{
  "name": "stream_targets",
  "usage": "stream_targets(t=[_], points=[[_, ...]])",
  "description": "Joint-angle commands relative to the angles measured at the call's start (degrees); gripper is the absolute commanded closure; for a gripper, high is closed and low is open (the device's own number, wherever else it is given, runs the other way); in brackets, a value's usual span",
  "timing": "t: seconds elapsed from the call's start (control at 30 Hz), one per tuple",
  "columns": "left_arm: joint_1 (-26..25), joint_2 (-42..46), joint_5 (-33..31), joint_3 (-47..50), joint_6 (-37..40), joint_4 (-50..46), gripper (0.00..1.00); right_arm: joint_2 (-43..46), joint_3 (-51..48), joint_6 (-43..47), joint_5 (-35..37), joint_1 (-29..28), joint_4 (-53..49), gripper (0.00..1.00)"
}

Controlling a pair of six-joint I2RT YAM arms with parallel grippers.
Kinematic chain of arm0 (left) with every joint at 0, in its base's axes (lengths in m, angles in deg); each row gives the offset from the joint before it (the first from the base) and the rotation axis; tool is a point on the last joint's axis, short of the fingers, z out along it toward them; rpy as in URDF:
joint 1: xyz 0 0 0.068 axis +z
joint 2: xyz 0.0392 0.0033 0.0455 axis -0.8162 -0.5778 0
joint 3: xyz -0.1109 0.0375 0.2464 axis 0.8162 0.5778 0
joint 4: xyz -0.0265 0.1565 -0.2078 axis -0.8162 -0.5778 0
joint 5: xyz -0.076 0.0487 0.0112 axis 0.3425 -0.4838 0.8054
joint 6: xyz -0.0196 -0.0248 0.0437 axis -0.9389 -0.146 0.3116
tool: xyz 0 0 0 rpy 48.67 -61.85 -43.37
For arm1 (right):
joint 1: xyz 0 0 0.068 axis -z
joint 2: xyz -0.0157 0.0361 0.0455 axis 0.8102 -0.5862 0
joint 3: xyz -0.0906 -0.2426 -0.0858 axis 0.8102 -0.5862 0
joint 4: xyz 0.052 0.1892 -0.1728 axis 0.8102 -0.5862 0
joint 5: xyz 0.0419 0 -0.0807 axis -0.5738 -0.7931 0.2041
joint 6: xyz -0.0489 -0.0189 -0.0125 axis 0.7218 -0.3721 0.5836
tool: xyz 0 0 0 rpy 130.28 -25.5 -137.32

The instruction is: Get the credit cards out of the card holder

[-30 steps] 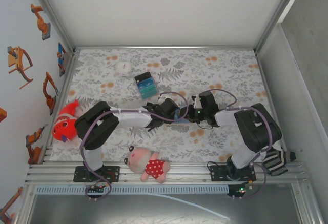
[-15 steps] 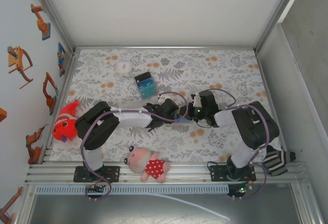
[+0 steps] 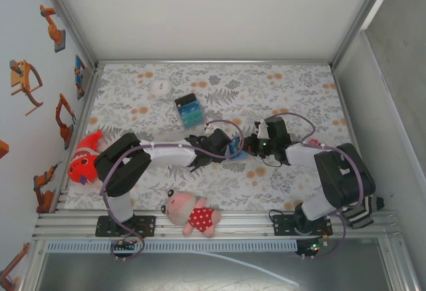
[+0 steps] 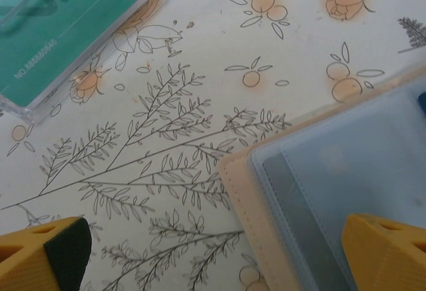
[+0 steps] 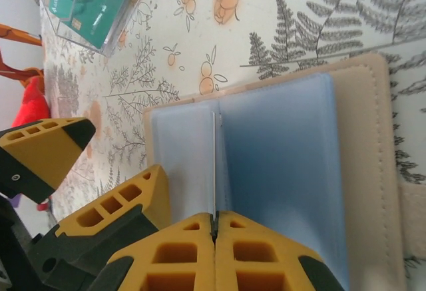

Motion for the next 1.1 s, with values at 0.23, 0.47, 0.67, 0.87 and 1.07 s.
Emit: stream_targets(t=[0.23, 0.47, 0.67, 0.87, 1.07], points=[[-0.33, 12.12, -1.74, -0.56, 2.43, -3.06, 0.03, 11.22, 7.09, 14.78, 3.82, 0.42, -18.14, 1.00], [4.02, 21.01, 2.66, 4.32, 5.60, 7.42, 0.03, 15.69, 10.99, 21.94, 4.39, 0.31, -23.58, 1.00], [10.51, 27.98, 12.31, 9.04, 9.13, 14.38, 0.03, 15.74, 16.38, 27.94, 2.17, -0.17, -27.50, 1.00], [15.63, 33.88, 22.29, 13.22, 13.08, 19.65, 0.03, 15.11, 21.88, 34.18, 0.23, -1.92, -30.75, 1.00], [17.48, 36.54, 33.93, 14.31, 21.71, 20.55, 0.03, 14.15, 26.38, 41.66, -2.92, -3.92, -35.48, 1.00]])
